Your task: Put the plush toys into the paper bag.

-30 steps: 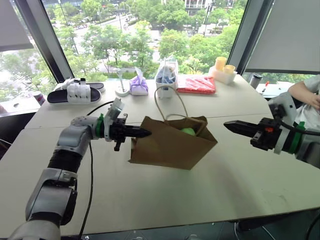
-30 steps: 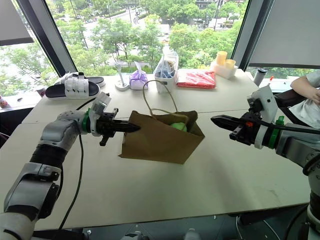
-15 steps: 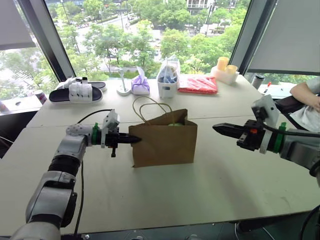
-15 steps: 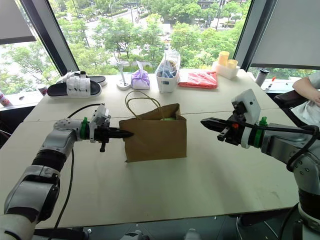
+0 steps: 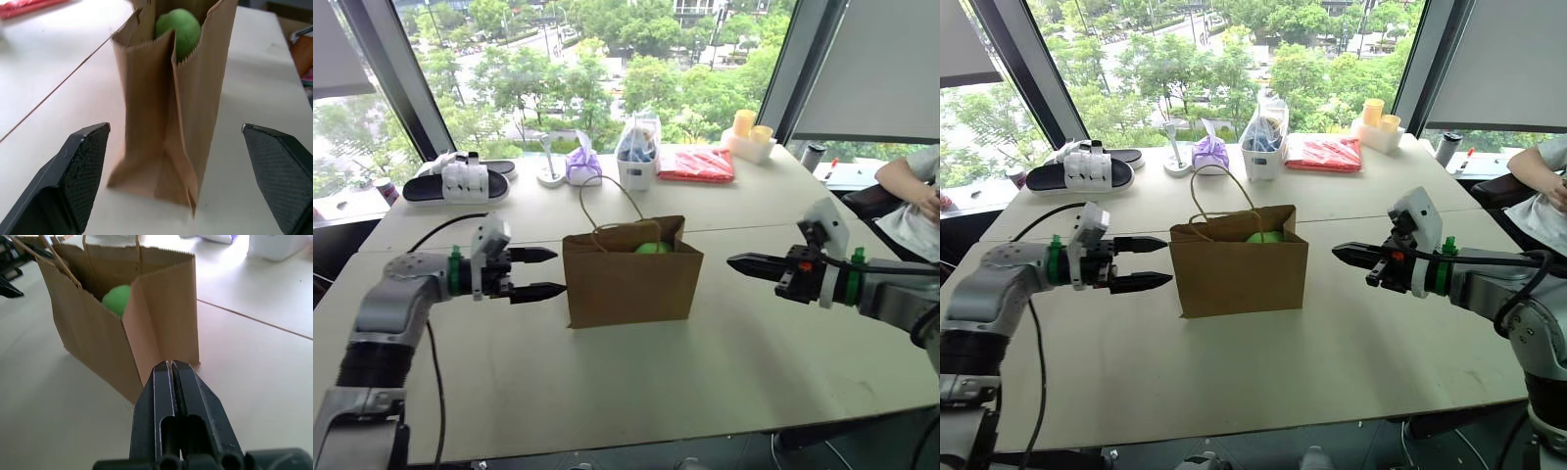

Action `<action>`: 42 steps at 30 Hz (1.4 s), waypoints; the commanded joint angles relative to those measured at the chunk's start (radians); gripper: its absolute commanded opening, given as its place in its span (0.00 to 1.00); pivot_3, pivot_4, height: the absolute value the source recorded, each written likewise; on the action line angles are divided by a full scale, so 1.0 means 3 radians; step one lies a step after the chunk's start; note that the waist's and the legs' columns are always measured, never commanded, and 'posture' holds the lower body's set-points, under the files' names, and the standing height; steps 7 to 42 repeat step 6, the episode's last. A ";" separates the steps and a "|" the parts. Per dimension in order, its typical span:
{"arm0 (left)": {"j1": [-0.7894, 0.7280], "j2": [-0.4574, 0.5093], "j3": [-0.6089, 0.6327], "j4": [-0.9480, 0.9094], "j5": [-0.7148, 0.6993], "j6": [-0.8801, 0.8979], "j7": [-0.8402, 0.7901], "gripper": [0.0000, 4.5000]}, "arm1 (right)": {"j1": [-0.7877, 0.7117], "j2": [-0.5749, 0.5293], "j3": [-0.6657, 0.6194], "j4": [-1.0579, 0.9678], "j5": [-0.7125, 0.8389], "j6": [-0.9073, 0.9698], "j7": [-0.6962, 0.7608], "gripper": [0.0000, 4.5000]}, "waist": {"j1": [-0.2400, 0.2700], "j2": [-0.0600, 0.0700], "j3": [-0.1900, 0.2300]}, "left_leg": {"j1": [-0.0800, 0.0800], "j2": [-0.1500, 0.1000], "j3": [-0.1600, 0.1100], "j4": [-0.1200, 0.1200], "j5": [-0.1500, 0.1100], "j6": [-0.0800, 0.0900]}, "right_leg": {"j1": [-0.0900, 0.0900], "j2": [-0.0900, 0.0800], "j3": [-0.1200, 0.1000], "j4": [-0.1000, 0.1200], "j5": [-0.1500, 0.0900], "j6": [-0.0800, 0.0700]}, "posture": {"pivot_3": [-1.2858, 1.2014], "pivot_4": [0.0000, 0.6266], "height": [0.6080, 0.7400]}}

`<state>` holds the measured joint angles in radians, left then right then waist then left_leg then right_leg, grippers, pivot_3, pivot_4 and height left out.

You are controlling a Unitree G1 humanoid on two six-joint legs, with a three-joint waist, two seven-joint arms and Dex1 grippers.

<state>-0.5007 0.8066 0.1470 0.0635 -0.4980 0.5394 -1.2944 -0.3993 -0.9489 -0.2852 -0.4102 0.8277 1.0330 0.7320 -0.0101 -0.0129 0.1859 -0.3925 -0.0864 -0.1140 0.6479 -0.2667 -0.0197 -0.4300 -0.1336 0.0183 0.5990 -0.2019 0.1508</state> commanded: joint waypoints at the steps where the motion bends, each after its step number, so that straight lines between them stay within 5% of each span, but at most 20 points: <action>1: 0.0174 0.0176 0.0283 -0.0437 -0.0238 0.0250 0.0118 0.99 | -0.0018 -0.0112 -0.0054 -0.0137 0.0023 -0.0051 0.0077 0.00 | -0.0005 0.0000 0.0000 | 0.0001 0.0002 0.0000 0.0001 0.0000 0.0000 | 0.0001 0.0000 0.0000 0.0001 0.0000 0.0000 | 0.52 0.24 1.00; 6: 0.0532 0.0279 0.0531 -0.0887 -0.0521 0.0619 0.0355 0.99 | -0.0133 -0.0118 0.0063 -0.0138 0.0055 -0.0061 0.0168 0.00 | -0.0001 0.0001 0.0000 | 0.0002 0.0010 0.0002 0.0001 0.0000 0.0000 | 0.0002 0.0000 0.0000 0.0000 0.0000 0.0000 | 0.52 0.24 1.00; 42: 0.0532 0.0279 0.0531 -0.0887 -0.0521 0.0619 0.0355 0.99 | -0.0133 -0.0118 0.0063 -0.0138 0.0055 -0.0061 0.0168 0.00 | -0.0001 0.0001 0.0000 | 0.0002 0.0010 0.0002 0.0001 0.0000 0.0000 | 0.0002 0.0000 0.0000 0.0000 0.0000 0.0000 | 0.52 0.24 1.00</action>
